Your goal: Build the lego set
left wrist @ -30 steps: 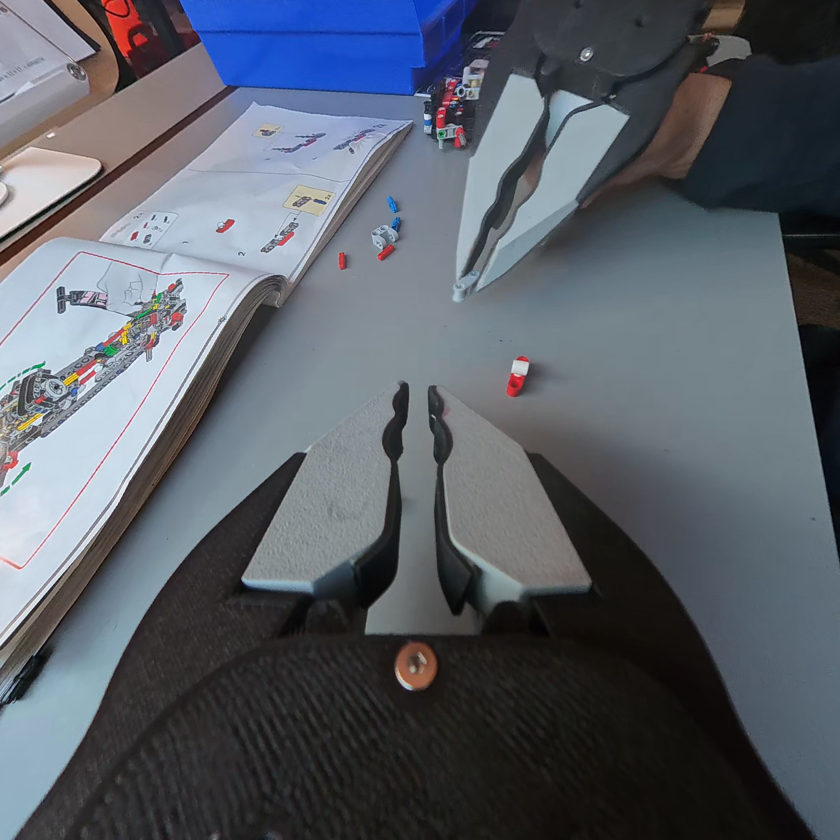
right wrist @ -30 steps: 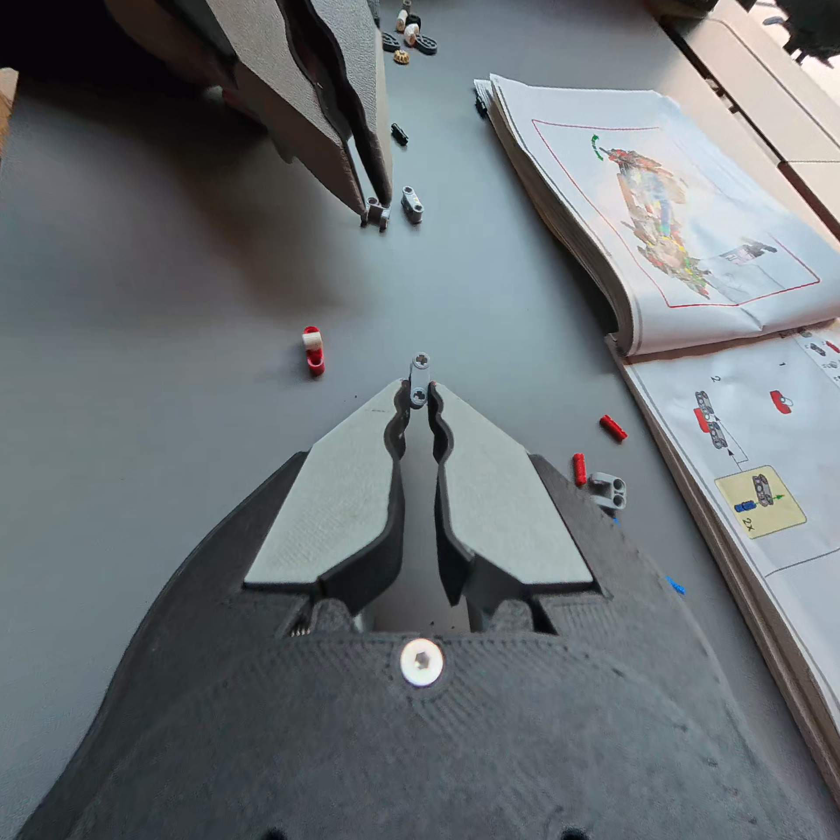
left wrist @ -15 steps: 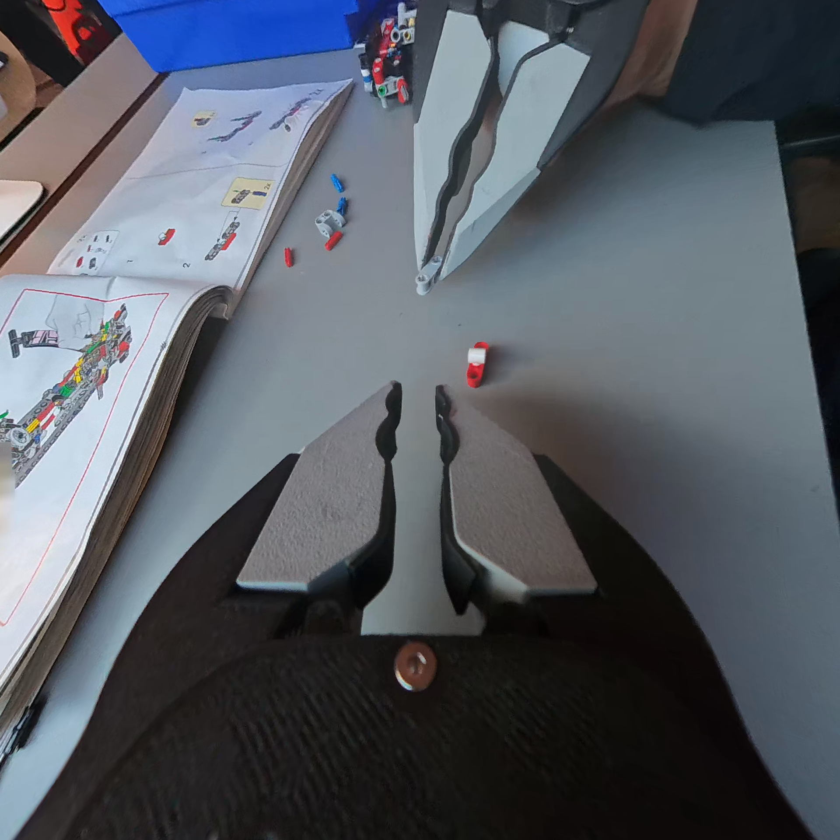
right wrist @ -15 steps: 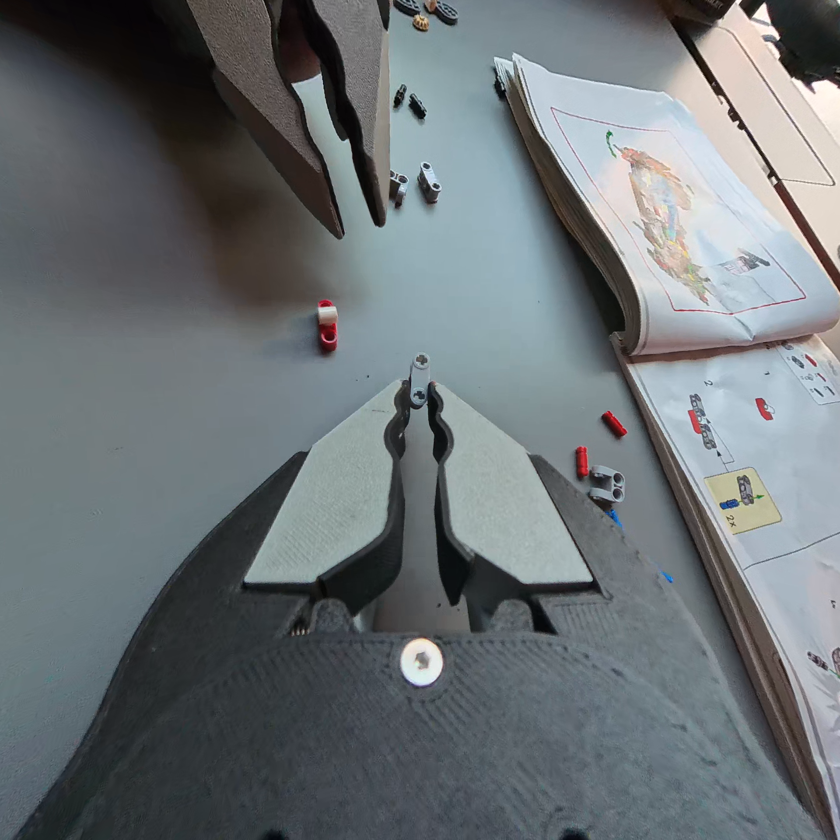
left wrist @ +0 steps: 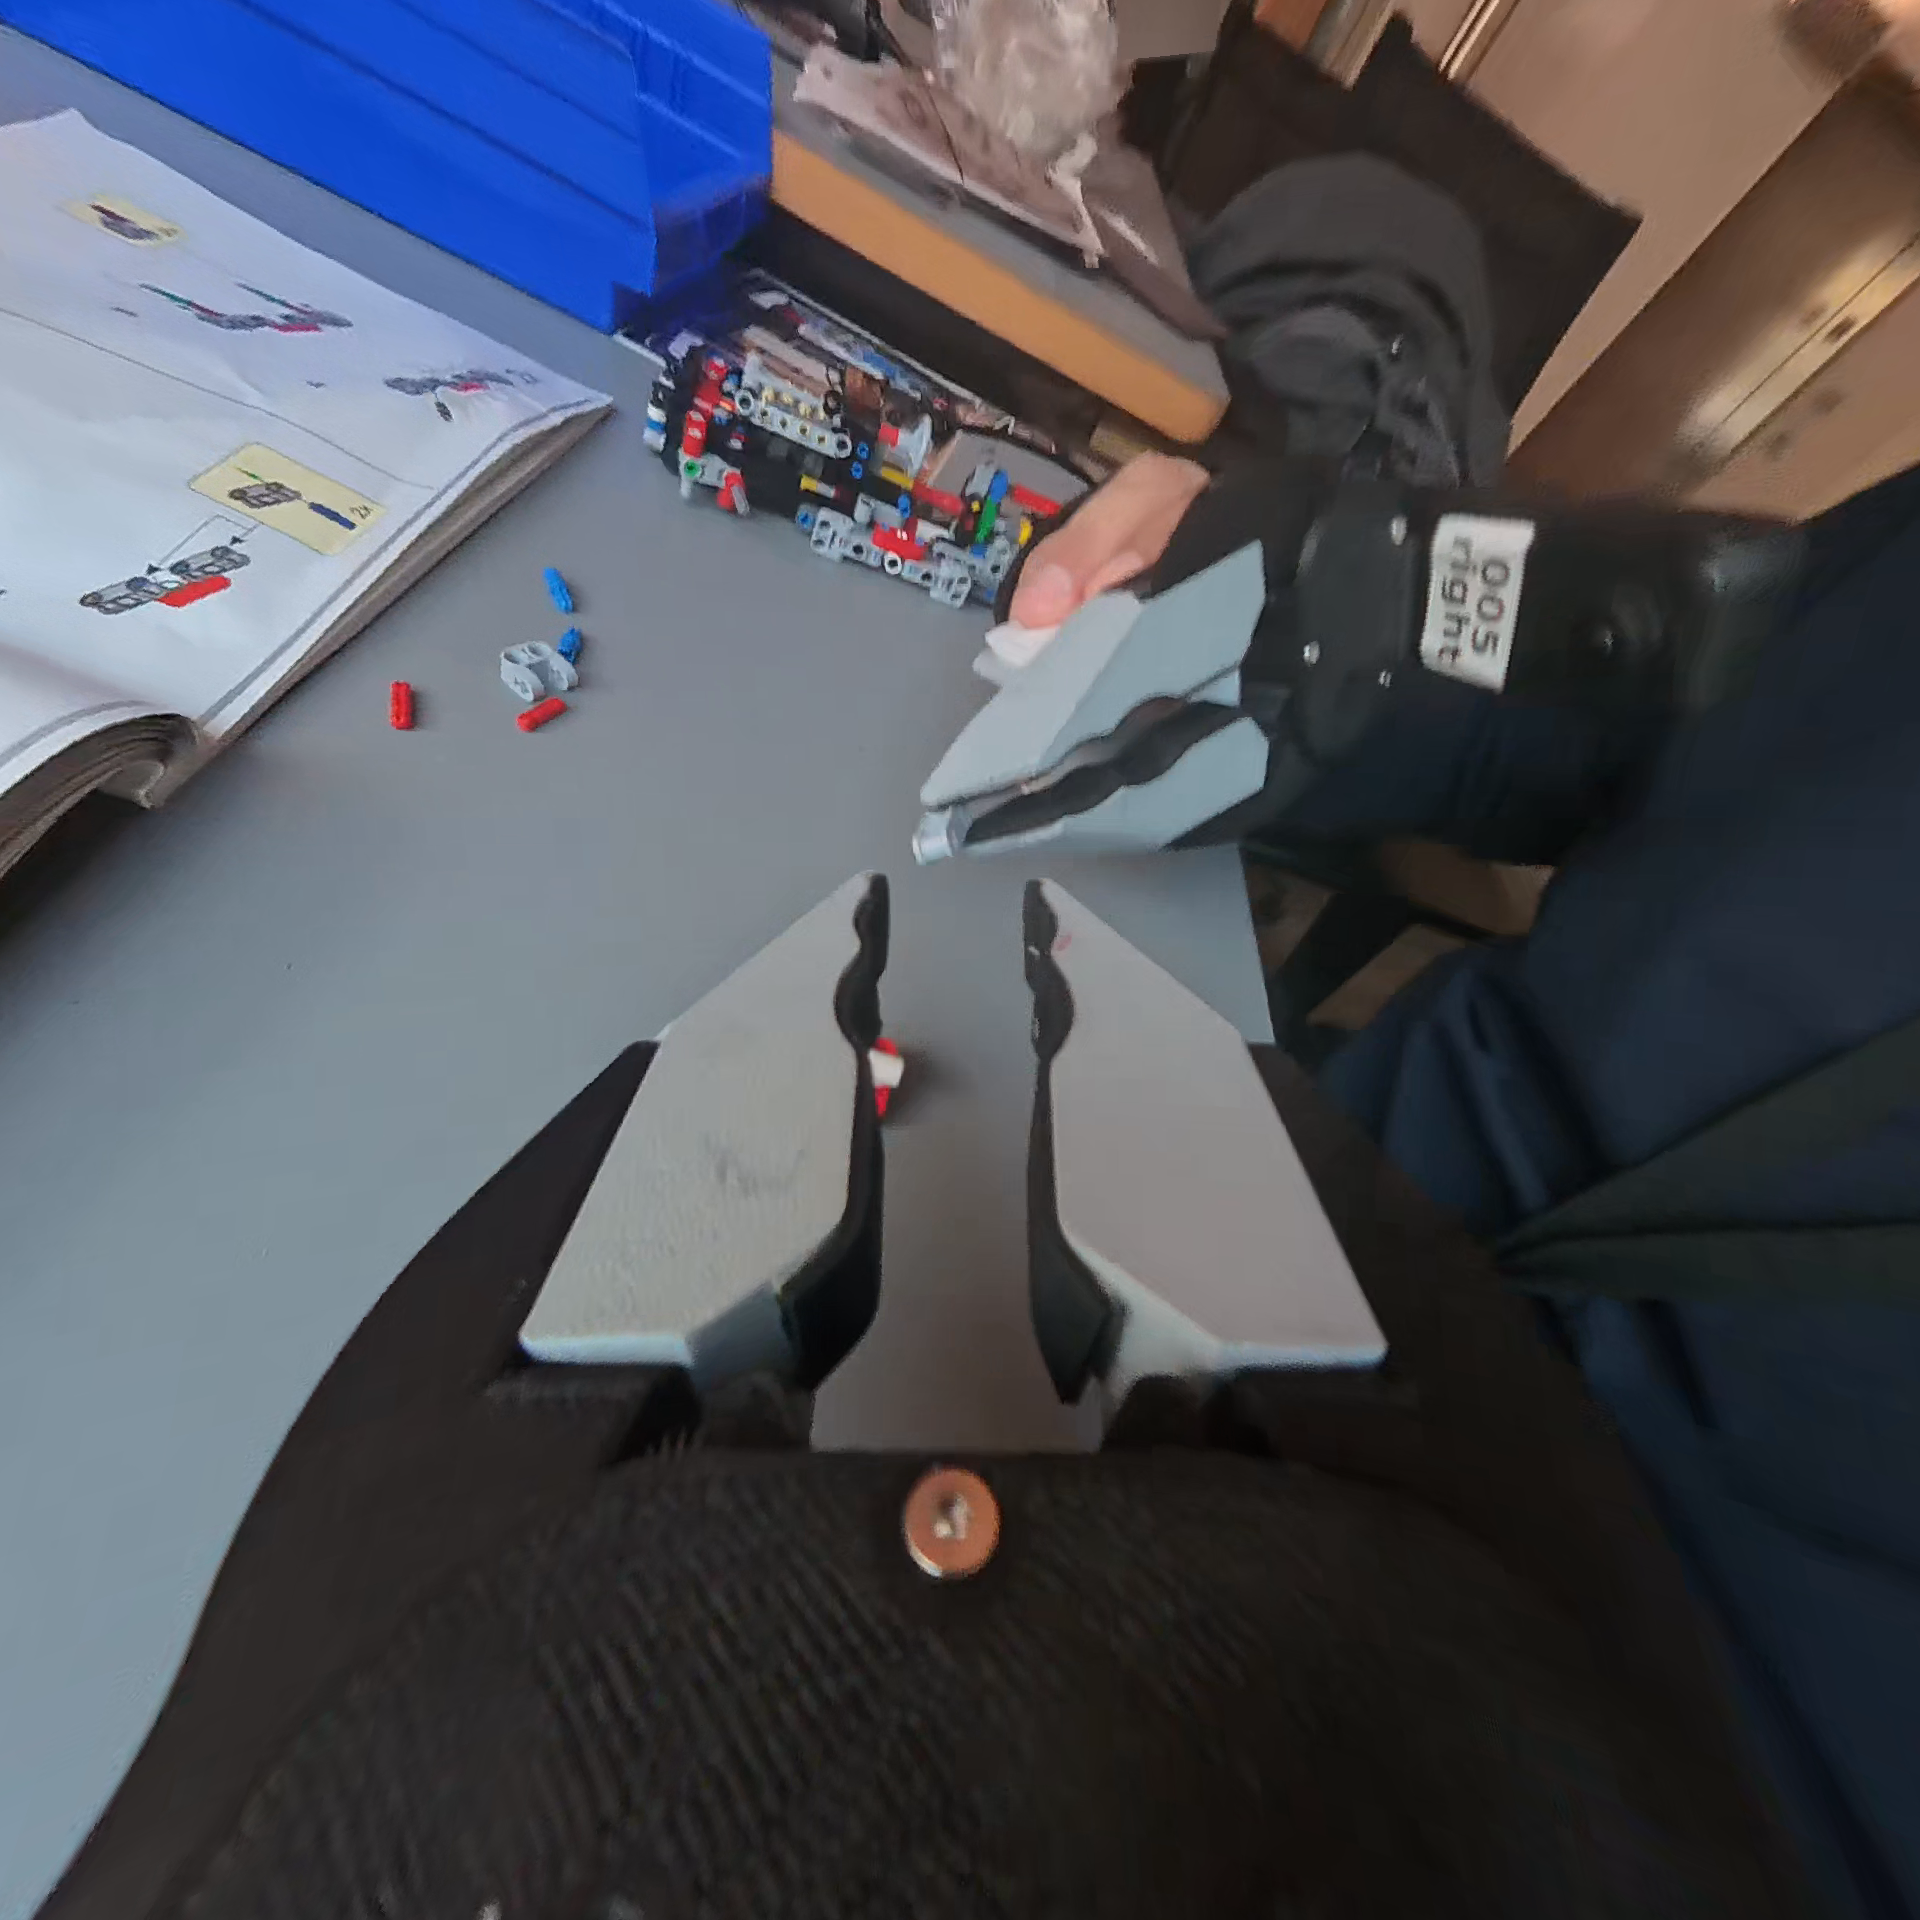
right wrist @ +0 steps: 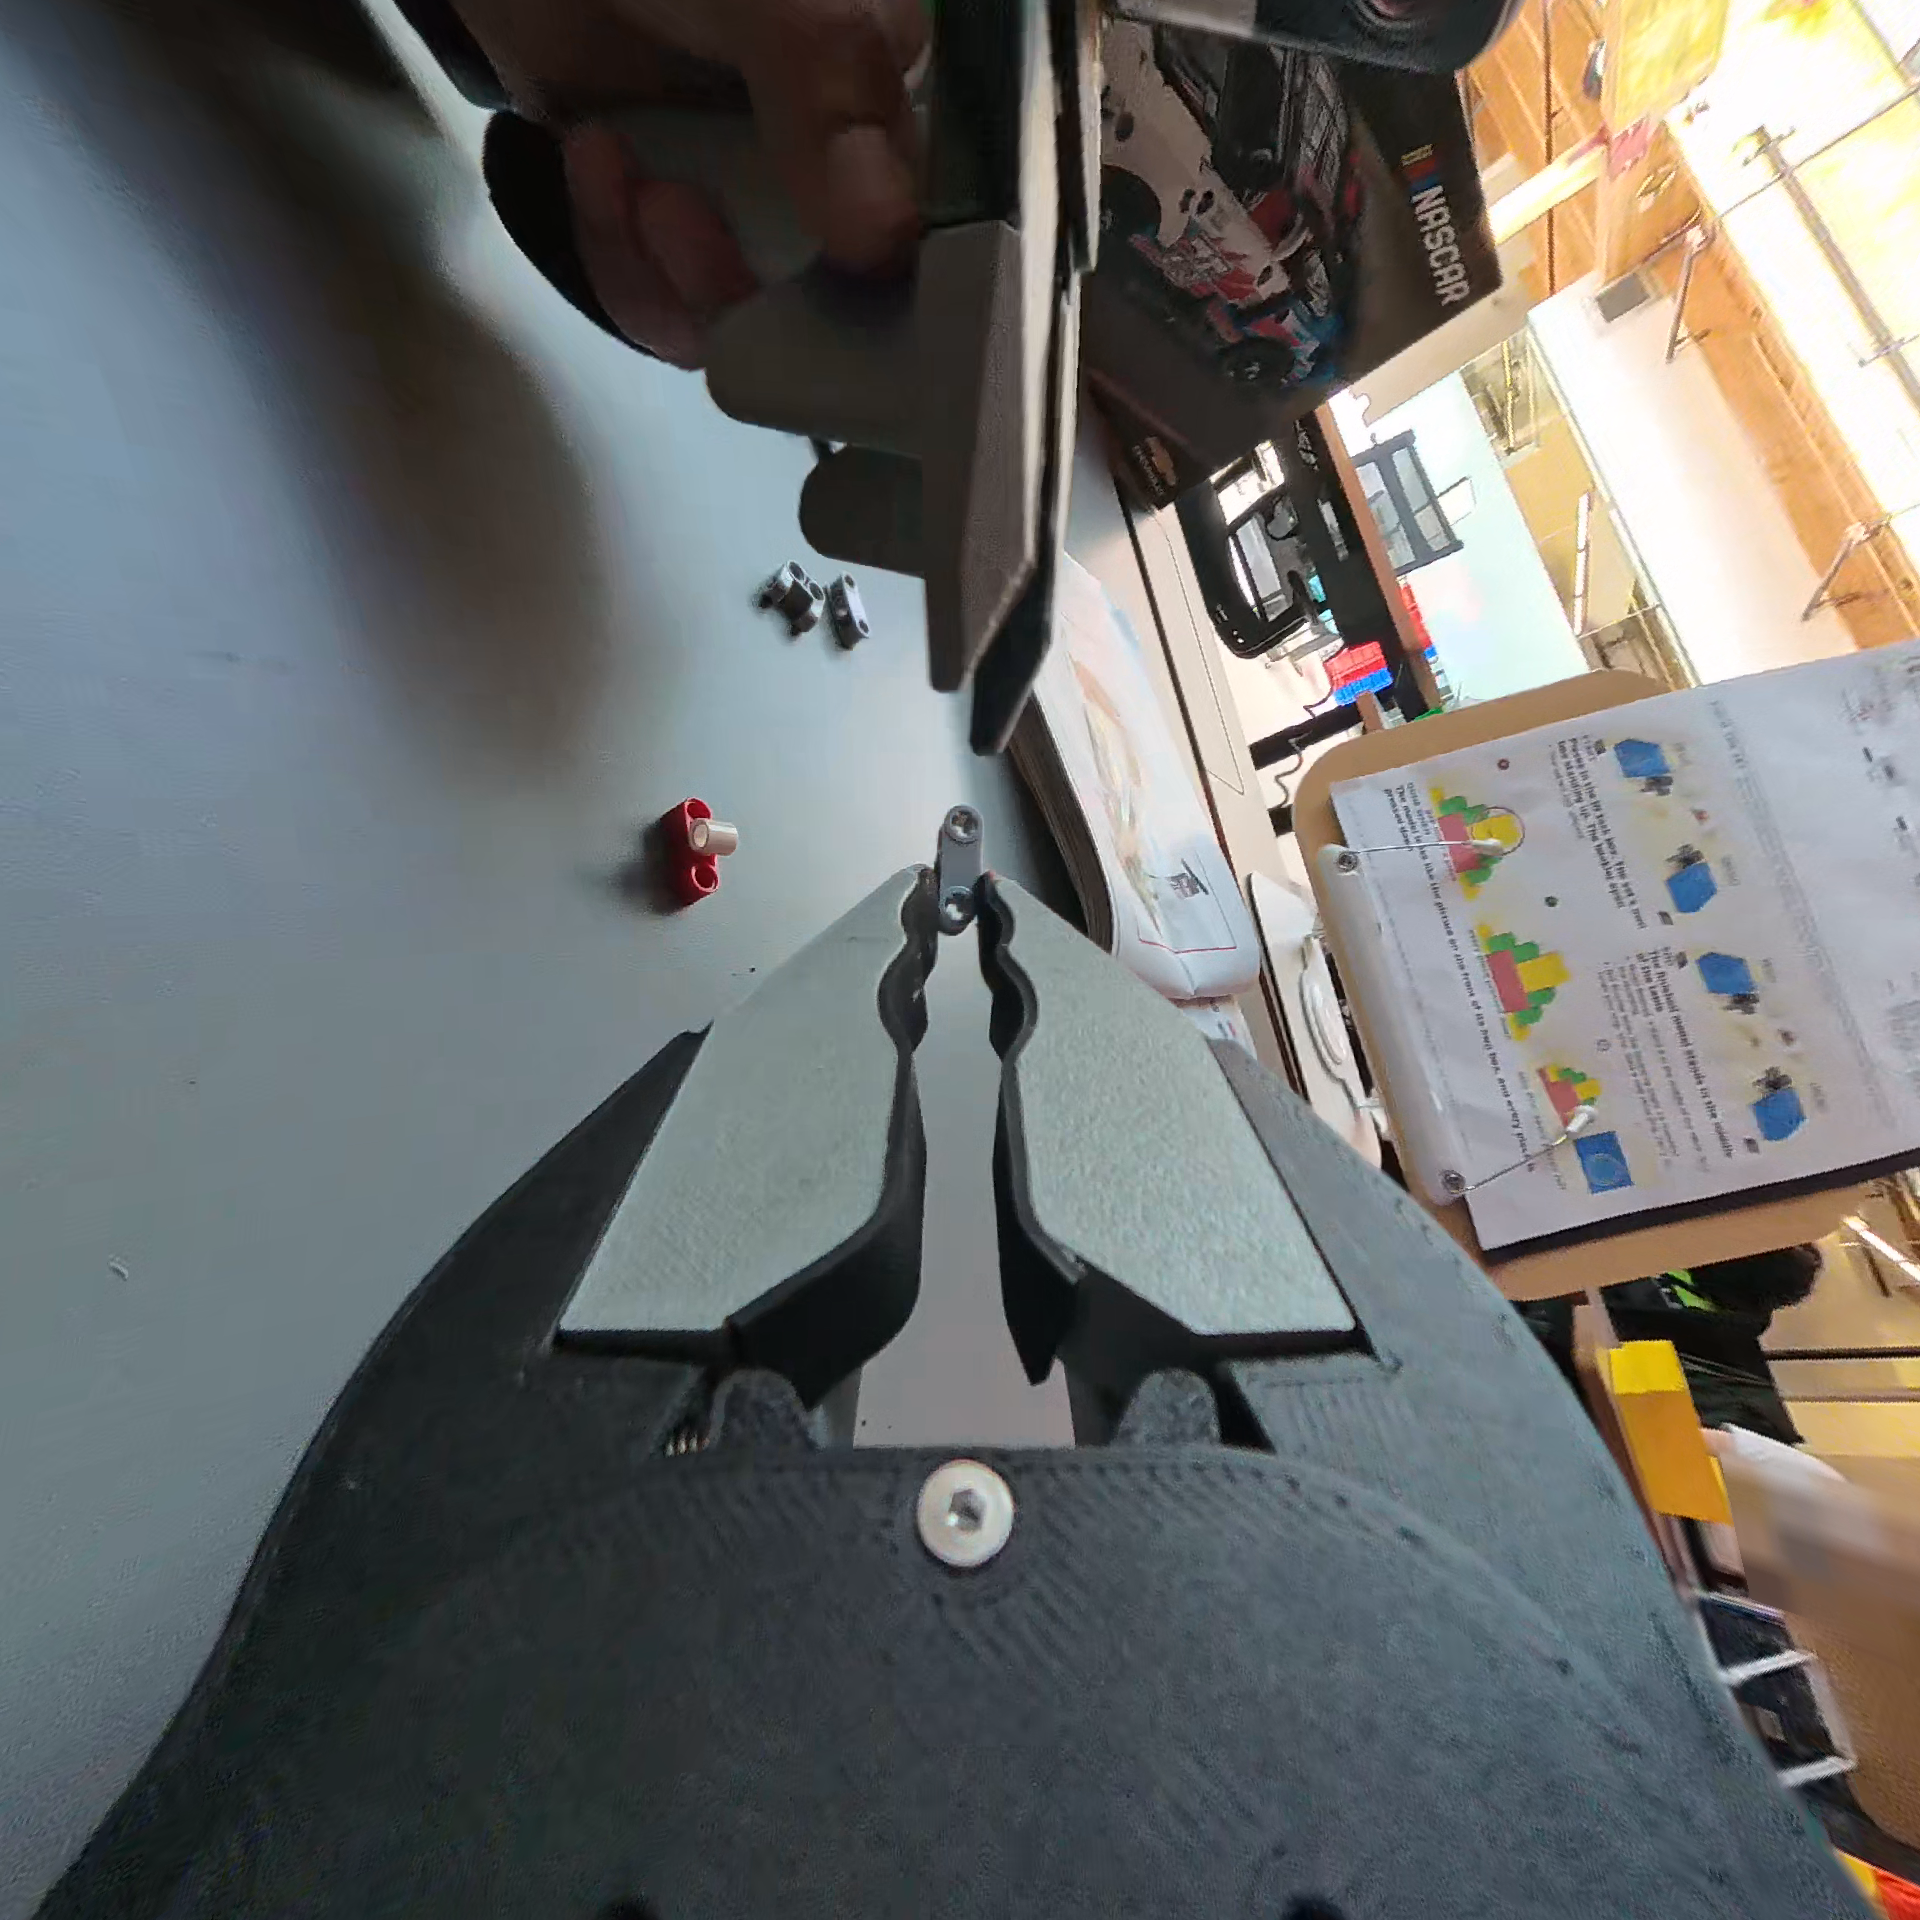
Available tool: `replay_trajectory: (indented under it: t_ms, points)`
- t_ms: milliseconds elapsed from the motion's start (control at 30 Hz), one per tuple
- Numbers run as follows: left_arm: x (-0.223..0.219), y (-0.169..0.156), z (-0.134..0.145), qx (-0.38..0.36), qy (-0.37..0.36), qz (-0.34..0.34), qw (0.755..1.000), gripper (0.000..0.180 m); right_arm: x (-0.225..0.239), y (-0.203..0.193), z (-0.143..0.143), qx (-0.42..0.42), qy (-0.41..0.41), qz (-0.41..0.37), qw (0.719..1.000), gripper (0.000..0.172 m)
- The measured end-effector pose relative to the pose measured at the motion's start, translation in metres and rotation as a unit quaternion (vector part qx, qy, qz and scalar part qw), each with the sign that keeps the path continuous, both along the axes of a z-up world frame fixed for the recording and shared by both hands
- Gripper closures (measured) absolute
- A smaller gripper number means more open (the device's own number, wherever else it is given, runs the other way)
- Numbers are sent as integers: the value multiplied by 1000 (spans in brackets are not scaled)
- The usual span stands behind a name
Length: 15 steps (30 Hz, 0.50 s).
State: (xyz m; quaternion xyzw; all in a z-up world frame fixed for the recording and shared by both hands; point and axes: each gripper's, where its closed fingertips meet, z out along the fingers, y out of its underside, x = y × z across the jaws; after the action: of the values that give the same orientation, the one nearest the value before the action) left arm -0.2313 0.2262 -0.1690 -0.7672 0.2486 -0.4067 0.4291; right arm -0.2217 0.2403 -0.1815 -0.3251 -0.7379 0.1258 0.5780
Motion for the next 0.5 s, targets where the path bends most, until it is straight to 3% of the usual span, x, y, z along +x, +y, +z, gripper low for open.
replay_trajectory:
  t_ms: [333,500]
  points:
    - [6,3,-14,-16,-2,-11,1000,173,-4,3,2,63,14,-14,998,167]
    - [-9,10,-12,-10,-17,19,1000,173,-3,19,8,41,29,-34,998,167]
